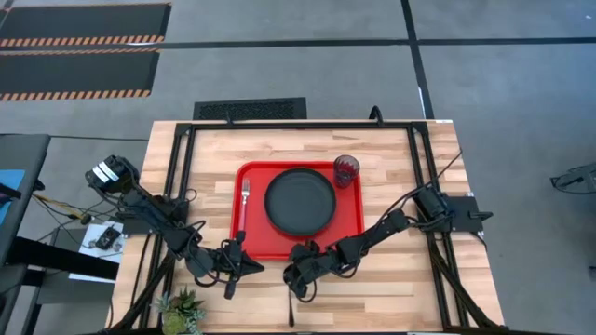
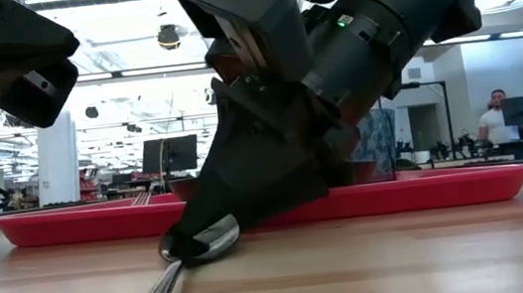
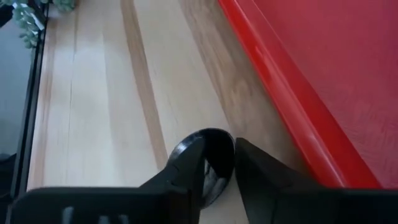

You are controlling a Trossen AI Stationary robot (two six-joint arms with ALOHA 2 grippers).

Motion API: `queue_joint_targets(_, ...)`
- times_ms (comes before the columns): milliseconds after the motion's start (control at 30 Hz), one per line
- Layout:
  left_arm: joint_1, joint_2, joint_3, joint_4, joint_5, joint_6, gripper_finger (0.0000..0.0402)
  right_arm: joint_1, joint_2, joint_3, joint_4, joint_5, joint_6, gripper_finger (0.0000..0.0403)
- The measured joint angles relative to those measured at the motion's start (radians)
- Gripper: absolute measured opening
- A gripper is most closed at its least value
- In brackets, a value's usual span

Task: Pick and place plate/cup/fork/spoon on tray
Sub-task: Put the black spoon on the red serving tray to the right of the black plate

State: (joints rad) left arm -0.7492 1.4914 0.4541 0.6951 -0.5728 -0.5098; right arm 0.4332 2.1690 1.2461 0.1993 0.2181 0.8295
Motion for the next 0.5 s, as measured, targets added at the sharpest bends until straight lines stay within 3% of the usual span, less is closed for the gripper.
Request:
queue_joint_targets(300, -0.002, 0.000, 0.000, 0.000, 0.000, 0.000, 0.0002, 0.003, 0.007, -0.001, 0.033, -0.014, -0.008, 0.0033)
queue_joint_targets(500, -0.002, 0.000, 0.000, -0.001, 0.000, -0.007, 0.0002, 0.011, -0.026, -0.003, 0.034, -0.022, -0.049, 0.0015)
